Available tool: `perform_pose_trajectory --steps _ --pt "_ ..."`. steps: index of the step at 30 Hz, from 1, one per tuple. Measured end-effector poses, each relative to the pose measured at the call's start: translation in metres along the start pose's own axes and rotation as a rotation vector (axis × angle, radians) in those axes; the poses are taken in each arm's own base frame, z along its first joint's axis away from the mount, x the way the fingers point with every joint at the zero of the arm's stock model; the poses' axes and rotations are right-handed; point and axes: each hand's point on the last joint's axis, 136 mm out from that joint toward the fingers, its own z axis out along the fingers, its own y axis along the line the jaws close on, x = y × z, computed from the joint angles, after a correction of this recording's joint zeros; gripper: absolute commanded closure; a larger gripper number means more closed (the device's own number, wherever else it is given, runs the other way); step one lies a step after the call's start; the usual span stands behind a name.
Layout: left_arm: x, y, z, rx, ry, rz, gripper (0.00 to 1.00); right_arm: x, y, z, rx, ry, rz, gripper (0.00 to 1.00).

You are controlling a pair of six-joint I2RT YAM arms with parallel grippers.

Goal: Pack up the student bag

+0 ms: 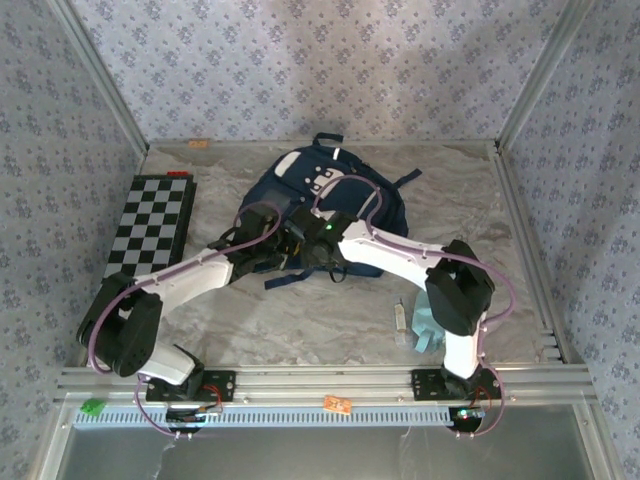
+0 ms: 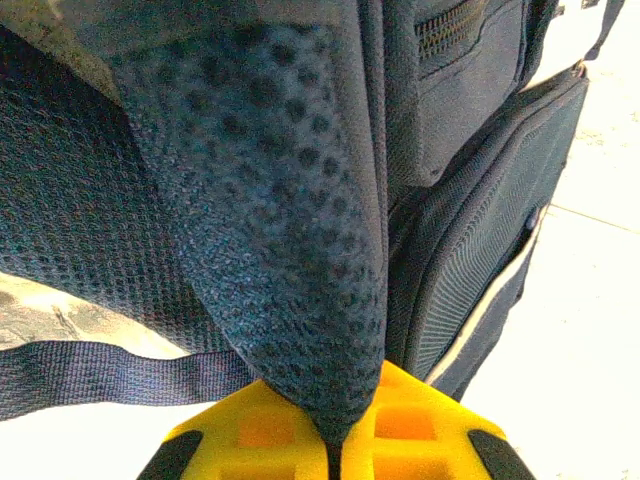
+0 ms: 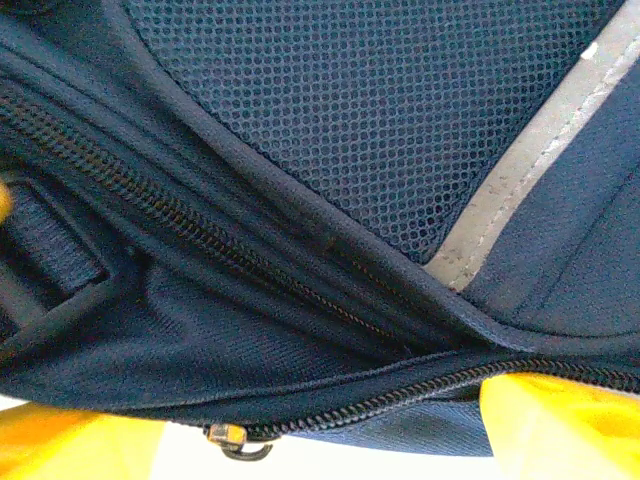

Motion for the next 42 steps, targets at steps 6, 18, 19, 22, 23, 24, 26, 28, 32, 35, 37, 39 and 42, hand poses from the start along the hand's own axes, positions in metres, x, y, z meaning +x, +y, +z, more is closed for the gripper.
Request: perform_pose_trajectory --steps 6,18,19,22,23,24,26,28,32,35,37,39,42 --pt "0.002 -0.004 -0.004 0.013 -0.002 0.008 1.0 0.0 -0.008 -0.007 0.031 -0.01 0.002 0.34" --pt "0.0 0.001 -0.01 -0.013 -0.01 0.017 1.0 0.023 -0.037 -0.033 0.045 0.051 -0.028 0.6" --pt "0.0 0.002 -0.01 -0.016 -0.01 0.017 1.0 0.024 -0.034 -0.033 0.031 0.054 -0.033 0.61" --pt "0.0 0.004 -0.01 -0.022 -0.011 0.018 1.0 0.024 -0.021 -0.034 -0.02 0.049 -0.054 0.59" --pt "0.0 0.004 -0.01 -0.024 -0.011 0.018 1.0 0.025 -0.014 -0.033 -0.047 0.049 -0.065 0.59" --pt "0.0 0.005 -0.01 -0.026 -0.011 0.018 1.0 0.027 -0.009 -0.033 -0.067 0.05 -0.071 0.56" --pt "0.0 0.006 -0.011 -0.03 -0.011 0.021 1.0 0.033 -0.002 -0.029 -0.103 0.061 -0.084 0.48" --pt "-0.001 0.006 -0.011 -0.032 -0.012 0.022 1.0 0.035 -0.001 -0.028 -0.113 0.065 -0.09 0.46" --pt "0.0 0.006 -0.011 -0.031 -0.011 0.021 1.0 0.029 -0.005 -0.036 -0.086 0.026 -0.066 0.35" --pt "-0.001 0.006 -0.011 -0.031 -0.012 0.021 1.0 0.02 -0.006 -0.04 -0.067 -0.016 -0.034 0.35" --pt "-0.001 0.006 -0.011 -0.031 -0.012 0.021 1.0 0.015 -0.007 -0.042 -0.048 -0.046 -0.013 0.36" --pt "-0.001 0.006 -0.011 -0.032 -0.012 0.021 1.0 0.008 -0.008 -0.043 -0.03 -0.072 0.006 0.39" --pt "-0.001 0.006 -0.011 -0.032 -0.012 0.021 1.0 -0.005 -0.001 -0.041 -0.015 -0.106 0.009 0.43"
